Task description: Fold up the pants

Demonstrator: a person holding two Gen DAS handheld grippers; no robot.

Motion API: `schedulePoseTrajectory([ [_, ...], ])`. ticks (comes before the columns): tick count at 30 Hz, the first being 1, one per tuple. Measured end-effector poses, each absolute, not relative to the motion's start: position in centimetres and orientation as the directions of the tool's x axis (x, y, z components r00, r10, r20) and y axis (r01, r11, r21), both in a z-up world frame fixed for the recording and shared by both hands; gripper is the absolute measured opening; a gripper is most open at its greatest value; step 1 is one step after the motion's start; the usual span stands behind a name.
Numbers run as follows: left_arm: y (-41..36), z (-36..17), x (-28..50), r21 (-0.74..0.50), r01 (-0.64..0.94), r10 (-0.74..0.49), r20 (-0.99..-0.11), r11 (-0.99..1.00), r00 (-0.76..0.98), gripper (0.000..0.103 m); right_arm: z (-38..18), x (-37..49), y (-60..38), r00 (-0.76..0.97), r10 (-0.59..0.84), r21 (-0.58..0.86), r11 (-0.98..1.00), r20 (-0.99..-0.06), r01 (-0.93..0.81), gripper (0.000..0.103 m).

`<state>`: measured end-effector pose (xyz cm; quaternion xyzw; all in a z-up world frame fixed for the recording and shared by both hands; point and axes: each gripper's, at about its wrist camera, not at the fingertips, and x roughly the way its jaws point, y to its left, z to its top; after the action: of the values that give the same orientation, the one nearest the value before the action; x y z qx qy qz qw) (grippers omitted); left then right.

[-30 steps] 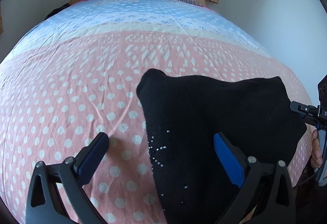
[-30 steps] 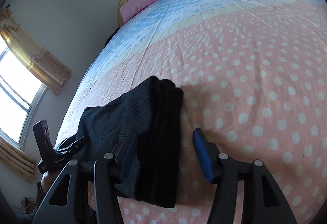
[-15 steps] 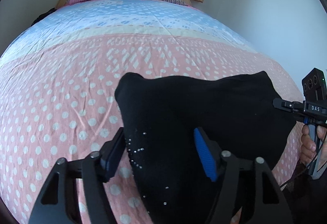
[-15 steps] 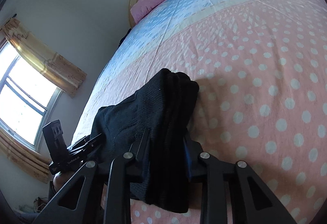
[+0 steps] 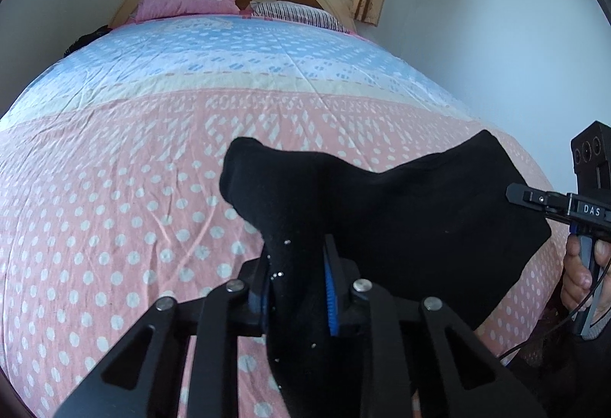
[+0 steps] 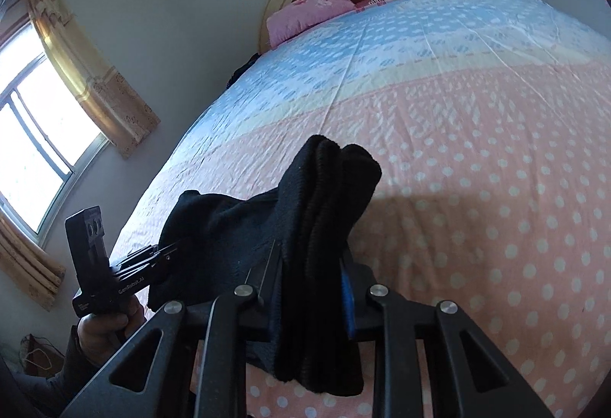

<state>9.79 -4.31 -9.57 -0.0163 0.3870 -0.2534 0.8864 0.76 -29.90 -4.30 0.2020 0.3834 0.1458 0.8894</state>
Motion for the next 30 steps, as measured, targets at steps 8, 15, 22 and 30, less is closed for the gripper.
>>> schedulePoseTrajectory([
  [8,-0.5,-6.5,8.5,-0.195,0.369,-0.405,-0.625,0.909,0.667,0.022,-2.0,4.9,-26.0,0.63,0.45,0.425,0.882,-0.632,-0.204,0.025],
  [15,4.7,-5.1,8.5,-0.17,0.26,-0.309,-0.611,0.95,0.729,0.022,-1.4,9.6,-20.3,0.581,0.518,0.428,0.853,-0.627,-0.299,0.025],
  [22,9.5,-5.1,9.3,-0.184,0.145,-0.229,-0.615,0.972,0.754,0.022,-1.3,13.4,-14.6,0.54,0.564,0.421,0.826,-0.625,-0.375,0.025],
  [30,13.1,-5.4,9.3,-0.208,0.057,-0.176,-0.616,0.976,0.768,0.022,-2.0,16.5,-10.0,0.492,0.596,0.425,0.801,-0.634,-0.422,0.025],
])
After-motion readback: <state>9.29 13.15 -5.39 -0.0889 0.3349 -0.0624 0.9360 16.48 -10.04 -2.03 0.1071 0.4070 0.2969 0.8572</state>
